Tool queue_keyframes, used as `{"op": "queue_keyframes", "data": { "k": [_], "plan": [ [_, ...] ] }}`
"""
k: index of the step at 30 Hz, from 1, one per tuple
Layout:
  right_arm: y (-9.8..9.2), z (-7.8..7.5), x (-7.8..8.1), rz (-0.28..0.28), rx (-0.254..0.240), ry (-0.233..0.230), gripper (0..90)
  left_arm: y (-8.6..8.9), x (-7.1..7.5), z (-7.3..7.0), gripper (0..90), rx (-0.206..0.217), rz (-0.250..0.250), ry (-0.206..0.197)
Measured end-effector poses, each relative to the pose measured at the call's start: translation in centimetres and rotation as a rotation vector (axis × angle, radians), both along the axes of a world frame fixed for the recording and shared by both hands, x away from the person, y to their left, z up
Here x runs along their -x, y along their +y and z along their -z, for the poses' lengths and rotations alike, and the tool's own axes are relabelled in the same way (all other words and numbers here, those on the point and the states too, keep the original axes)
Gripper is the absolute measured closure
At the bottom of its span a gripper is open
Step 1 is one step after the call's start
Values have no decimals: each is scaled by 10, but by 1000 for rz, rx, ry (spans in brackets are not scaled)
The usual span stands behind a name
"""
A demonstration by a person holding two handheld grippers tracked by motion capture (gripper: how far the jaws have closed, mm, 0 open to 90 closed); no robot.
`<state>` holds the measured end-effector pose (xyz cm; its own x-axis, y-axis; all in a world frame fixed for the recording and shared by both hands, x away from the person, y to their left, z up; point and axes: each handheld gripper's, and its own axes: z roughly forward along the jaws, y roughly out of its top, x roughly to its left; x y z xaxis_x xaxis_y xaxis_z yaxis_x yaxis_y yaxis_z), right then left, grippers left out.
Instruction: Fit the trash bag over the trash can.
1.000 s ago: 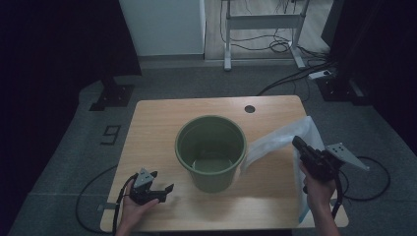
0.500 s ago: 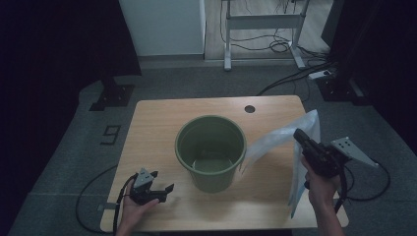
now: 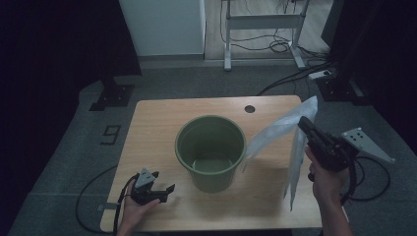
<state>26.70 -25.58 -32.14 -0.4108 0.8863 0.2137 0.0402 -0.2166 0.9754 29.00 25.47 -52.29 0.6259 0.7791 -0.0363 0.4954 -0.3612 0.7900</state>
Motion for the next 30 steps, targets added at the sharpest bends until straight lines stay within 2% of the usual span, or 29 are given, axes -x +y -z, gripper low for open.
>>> {"op": "queue_keyframes", "data": {
  "k": [12, 25, 30],
  "plan": [
    [9, -29, 3, -19, -26, -56, 891, 0, -1, 1, 148, -1, -1, 5],
    [33, -70, 7, -50, -22, -139, 892, 1, -1, 1, 147, 3, 0, 5],
    [43, -77, 9, -72, -19, -155, 892, 1, -1, 1, 147, 4, -1, 5]
  ]
}}
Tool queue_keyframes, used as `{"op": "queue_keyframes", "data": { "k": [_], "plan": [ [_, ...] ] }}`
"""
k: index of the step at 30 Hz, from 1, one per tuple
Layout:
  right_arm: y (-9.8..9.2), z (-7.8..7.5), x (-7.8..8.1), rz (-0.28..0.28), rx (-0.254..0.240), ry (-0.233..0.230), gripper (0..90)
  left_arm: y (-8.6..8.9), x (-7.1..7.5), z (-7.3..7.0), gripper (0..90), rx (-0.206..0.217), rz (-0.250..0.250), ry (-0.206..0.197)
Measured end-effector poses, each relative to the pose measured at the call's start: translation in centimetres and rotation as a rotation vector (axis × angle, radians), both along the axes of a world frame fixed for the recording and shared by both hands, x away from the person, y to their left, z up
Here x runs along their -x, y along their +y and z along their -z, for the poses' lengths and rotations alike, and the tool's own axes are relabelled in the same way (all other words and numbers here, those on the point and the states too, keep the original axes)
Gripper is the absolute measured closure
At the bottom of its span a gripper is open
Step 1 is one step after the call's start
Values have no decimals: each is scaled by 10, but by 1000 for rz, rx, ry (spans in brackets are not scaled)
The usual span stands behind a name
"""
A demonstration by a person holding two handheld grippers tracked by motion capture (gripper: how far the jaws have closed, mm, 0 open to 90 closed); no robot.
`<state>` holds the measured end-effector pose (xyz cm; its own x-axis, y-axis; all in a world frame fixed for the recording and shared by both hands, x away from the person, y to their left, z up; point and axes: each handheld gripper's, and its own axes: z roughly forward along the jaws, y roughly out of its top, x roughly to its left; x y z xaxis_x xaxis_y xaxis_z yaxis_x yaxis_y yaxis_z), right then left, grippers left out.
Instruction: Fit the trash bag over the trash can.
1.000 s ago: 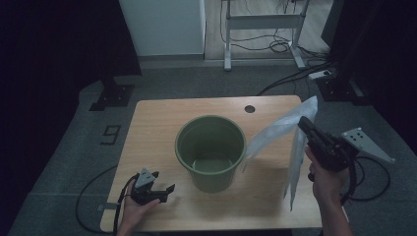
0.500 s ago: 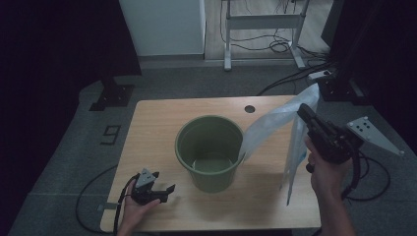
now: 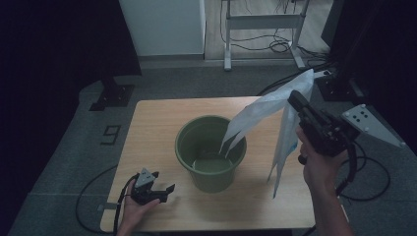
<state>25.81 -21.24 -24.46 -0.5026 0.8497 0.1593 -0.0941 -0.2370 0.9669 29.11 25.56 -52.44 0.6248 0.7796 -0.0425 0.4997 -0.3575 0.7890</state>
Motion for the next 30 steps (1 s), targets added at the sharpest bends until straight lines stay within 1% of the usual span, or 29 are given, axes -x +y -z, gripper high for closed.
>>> {"op": "queue_keyframes", "data": {
  "k": [5, 13, 17, 19, 25, 26, 30],
  "plan": [
    [12, 6, -2, -24, 10, 9, 892, 0, 0, 0, 148, -1, 0, 0],
    [28, 29, -6, -71, 38, 58, 892, 2, 0, -1, 148, 3, -6, 0],
    [34, 41, -6, -103, 32, 80, 892, 2, 0, -1, 148, 4, -9, -5],
    [36, 42, -4, -109, 36, 81, 892, 3, 1, -3, 148, 9, -13, -11],
    [40, 41, 4, -133, 40, 64, 891, 5, 4, -13, 151, 45, -36, -44],
    [40, 42, 4, -132, 47, 68, 891, 5, 4, -15, 153, 53, -37, -49],
    [43, 51, 1, -142, 57, 96, 891, 5, 6, -19, 154, 59, -35, -58]
  ]
}}
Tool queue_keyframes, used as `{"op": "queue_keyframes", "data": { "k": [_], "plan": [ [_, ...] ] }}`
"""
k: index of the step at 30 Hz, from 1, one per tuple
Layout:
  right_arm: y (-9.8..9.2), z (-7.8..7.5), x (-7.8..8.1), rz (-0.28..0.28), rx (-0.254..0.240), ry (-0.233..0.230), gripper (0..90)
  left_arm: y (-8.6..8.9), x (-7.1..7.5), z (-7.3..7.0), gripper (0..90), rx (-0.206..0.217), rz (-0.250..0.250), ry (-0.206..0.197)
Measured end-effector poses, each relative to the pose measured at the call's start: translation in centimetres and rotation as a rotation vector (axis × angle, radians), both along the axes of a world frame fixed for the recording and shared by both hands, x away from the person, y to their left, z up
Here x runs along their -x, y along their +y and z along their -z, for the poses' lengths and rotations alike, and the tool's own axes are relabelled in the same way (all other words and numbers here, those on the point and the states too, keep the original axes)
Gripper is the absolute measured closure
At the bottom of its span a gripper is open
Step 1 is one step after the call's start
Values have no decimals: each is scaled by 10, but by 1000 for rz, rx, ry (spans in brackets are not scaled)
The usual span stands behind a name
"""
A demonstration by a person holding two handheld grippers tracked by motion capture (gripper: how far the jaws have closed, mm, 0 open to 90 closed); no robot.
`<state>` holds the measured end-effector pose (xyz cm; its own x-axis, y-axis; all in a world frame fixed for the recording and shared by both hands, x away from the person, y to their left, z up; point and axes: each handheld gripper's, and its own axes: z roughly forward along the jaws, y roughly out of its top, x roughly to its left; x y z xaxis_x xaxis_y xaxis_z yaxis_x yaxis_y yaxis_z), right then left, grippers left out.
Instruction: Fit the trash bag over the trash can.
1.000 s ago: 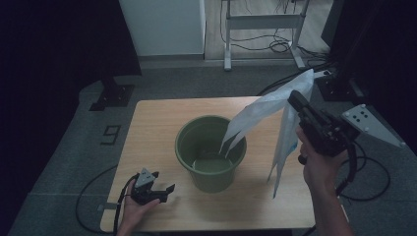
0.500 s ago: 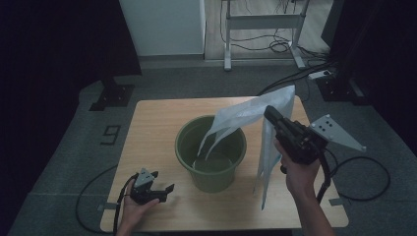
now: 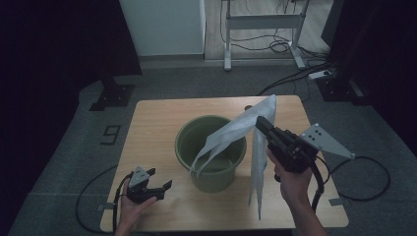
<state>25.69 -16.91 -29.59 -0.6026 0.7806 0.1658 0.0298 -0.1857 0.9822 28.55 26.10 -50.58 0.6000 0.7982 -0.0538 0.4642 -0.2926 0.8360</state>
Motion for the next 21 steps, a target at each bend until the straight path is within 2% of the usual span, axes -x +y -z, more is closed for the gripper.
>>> {"op": "queue_keyframes", "data": {
  "k": [3, 13, 21],
  "plan": [
    [6, 11, -5, -11, 9, 28, 891, 0, 1, -2, 156, 6, 0, -4],
    [32, 44, -22, -46, 88, 109, 891, 1, 1, -4, 156, 10, -3, -12],
    [34, 63, -30, -55, 88, 153, 890, 0, 6, -13, 162, 29, 4, -33]
  ]
}}
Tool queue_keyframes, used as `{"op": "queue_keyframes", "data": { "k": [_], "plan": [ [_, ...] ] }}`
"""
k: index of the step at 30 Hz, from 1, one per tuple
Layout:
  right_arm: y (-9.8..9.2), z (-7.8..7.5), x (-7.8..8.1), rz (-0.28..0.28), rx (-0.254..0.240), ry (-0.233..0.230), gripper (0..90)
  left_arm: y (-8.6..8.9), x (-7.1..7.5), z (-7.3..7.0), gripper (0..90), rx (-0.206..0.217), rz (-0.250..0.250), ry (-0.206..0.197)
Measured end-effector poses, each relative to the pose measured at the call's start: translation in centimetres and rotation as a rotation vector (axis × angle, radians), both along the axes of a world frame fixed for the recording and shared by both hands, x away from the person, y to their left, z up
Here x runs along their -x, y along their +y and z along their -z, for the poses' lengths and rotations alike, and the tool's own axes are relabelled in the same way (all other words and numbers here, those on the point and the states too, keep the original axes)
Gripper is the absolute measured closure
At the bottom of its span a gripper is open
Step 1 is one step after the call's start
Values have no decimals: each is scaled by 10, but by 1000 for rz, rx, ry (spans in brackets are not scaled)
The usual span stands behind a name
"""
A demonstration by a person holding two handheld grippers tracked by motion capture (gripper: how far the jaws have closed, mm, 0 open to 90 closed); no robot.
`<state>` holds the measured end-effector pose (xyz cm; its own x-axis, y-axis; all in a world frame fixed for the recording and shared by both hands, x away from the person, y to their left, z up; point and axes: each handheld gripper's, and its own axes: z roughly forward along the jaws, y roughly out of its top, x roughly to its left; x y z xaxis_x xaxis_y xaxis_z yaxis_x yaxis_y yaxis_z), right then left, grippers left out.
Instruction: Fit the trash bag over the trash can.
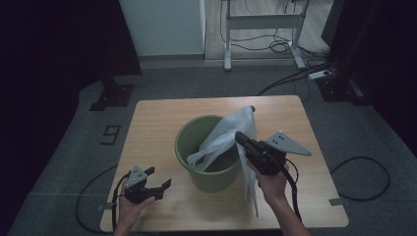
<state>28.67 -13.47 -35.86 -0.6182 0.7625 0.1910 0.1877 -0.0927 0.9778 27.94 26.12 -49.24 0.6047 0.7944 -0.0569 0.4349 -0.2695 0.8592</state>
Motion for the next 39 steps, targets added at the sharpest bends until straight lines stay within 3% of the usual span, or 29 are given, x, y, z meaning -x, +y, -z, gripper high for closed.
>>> {"op": "queue_keyframes", "data": {
  "k": [9, 18, 22, 25, 31, 35, 39],
  "plan": [
    [9, 17, -5, -25, 27, 41, 889, -5, 7, -15, 182, 39, 19, -18],
    [24, 29, -3, -71, 66, 69, 871, -5, 6, -12, 182, 45, 19, -3],
    [23, 30, -1, -92, 58, 72, 698, -4, 5, -11, 182, 54, 17, 0],
    [21, 28, 5, -103, 49, 48, 597, -4, 5, -10, 182, 54, 17, 5],
    [9, 19, 20, -46, 60, 11, 420, -4, 4, -8, 182, 51, 13, 11],
    [-8, 21, 32, 3, 40, 28, 335, -3, 4, -8, 182, 51, 12, 10],
    [-23, 31, 45, 41, 54, 48, 281, -4, 4, -7, 182, 47, 13, 12]
  ]
}}
